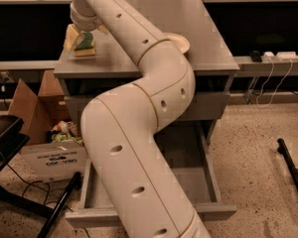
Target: Place sponge into middle drawer
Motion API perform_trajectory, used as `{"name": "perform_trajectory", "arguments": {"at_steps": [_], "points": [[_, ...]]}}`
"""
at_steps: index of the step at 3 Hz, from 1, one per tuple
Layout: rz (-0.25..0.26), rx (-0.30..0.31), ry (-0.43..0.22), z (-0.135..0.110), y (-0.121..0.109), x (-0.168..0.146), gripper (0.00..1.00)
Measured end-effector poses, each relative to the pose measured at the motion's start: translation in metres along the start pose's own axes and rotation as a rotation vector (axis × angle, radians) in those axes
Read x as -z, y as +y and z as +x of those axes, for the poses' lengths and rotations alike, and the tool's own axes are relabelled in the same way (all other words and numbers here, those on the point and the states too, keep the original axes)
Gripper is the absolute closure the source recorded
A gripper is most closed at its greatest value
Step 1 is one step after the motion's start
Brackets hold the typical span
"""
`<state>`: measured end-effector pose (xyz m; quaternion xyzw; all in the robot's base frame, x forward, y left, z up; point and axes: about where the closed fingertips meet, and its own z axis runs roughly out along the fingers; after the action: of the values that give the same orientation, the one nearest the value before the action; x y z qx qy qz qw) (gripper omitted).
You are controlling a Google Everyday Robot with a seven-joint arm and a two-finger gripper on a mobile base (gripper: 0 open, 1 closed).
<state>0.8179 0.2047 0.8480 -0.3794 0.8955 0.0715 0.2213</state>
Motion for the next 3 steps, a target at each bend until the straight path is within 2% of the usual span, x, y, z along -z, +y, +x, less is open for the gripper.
{"name": "perform_trajectory", "arguments": {"at_steps": [1, 3], "points": [[-0.030, -0.034, 0.007, 0.0086, -0.0082, -0.0188, 0.38], [-0.035, -0.040, 0.008, 0.0073, -0.0090, -0.0170, 0.85]]}}
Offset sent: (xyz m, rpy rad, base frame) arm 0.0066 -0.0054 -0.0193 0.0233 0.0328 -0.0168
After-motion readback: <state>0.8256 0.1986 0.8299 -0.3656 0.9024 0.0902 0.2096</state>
